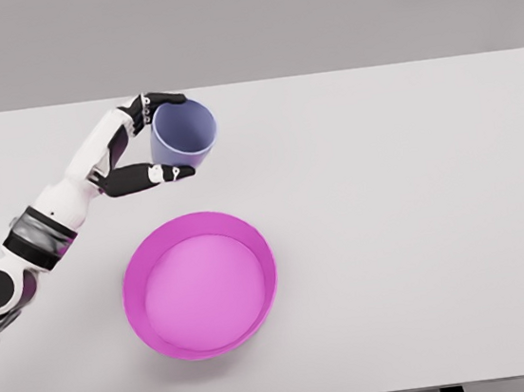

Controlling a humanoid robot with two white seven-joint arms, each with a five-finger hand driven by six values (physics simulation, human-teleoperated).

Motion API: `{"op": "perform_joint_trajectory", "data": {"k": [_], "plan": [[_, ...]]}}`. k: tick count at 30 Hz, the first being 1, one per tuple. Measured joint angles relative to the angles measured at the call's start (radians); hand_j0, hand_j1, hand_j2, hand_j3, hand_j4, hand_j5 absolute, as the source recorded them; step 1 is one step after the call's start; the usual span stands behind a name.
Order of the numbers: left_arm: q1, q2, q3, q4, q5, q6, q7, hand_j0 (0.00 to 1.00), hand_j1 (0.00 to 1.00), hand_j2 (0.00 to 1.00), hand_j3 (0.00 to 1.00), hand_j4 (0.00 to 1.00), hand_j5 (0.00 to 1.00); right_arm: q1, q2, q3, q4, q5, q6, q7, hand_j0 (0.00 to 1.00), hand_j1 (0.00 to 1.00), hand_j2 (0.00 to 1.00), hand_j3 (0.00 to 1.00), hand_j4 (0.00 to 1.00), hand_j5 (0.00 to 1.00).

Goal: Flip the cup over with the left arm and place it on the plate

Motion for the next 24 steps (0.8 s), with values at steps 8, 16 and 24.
{"op": "perform_joint_trajectory", "data": {"k": [8, 16, 24], "plan": [[0.028, 0.001, 0.000, 0.000, 0.002, -0.083, -0.004, 0.71, 0.71, 0.71, 0.71, 0.71, 0.71, 0.000, 0.000, 0.000, 0.000, 0.000, 0.000, 0.000, 1.00, 1.00, 1.00, 1.00, 1.00, 1.00], [0.074, -0.002, -0.001, 0.000, 0.005, -0.168, -0.004, 0.71, 0.71, 0.71, 0.71, 0.71, 0.71, 0.000, 0.000, 0.000, 0.000, 0.000, 0.000, 0.000, 1.00, 1.00, 1.00, 1.00, 1.00, 1.00], [0.117, 0.000, -0.001, 0.000, 0.012, -0.219, -0.004, 0.71, 0.71, 0.71, 0.71, 0.71, 0.71, 0.000, 0.000, 0.000, 0.000, 0.000, 0.000, 0.000, 1.00, 1.00, 1.00, 1.00, 1.00, 1.00]]}}
